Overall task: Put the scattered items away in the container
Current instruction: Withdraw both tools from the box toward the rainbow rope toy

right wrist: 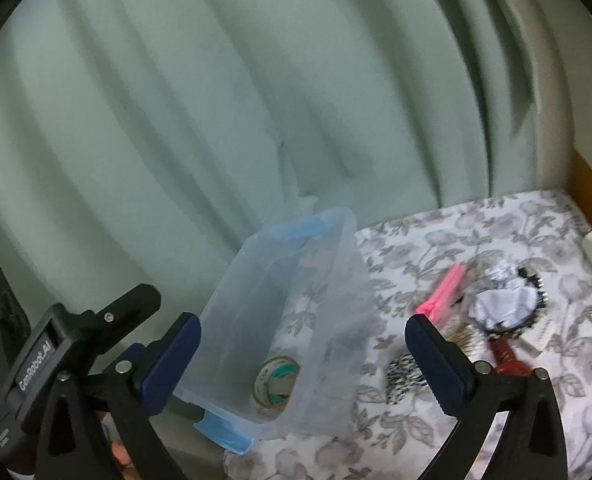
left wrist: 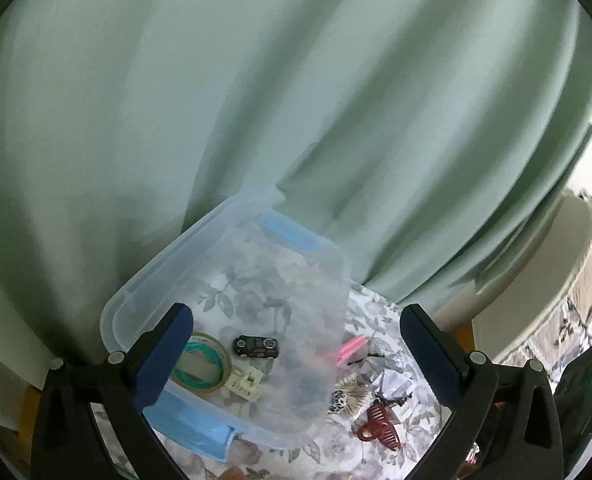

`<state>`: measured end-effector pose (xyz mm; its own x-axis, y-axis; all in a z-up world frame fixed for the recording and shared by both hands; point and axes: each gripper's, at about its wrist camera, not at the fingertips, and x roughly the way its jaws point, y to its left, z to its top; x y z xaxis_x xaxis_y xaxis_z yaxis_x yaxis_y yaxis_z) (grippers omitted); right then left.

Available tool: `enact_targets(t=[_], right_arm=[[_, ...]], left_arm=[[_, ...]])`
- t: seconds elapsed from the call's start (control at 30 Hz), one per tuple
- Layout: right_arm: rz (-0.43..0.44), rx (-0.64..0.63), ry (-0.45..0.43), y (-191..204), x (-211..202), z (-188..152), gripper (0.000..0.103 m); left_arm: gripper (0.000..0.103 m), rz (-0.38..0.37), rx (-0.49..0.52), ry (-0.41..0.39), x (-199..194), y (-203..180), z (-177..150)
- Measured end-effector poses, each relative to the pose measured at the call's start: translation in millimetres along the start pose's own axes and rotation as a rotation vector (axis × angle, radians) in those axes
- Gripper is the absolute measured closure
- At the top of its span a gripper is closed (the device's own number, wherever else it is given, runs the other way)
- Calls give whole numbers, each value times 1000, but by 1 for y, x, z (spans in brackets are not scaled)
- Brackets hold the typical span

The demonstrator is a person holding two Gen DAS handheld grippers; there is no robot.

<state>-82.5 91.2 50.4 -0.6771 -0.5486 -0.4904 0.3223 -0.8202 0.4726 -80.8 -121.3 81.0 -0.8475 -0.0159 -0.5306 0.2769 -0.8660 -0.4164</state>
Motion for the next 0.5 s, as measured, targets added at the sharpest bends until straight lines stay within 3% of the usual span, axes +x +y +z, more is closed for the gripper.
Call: enact_targets(t=[0.27,0.5], right_arm=[[-86,-31,-117,-19,-40,0,0],[-132,-41,-120,-35,-58,-3,0]], left_arm=[[0,22,92,-30,-14,-37,-9],[0,29,165,-21,-15,-66,-21]])
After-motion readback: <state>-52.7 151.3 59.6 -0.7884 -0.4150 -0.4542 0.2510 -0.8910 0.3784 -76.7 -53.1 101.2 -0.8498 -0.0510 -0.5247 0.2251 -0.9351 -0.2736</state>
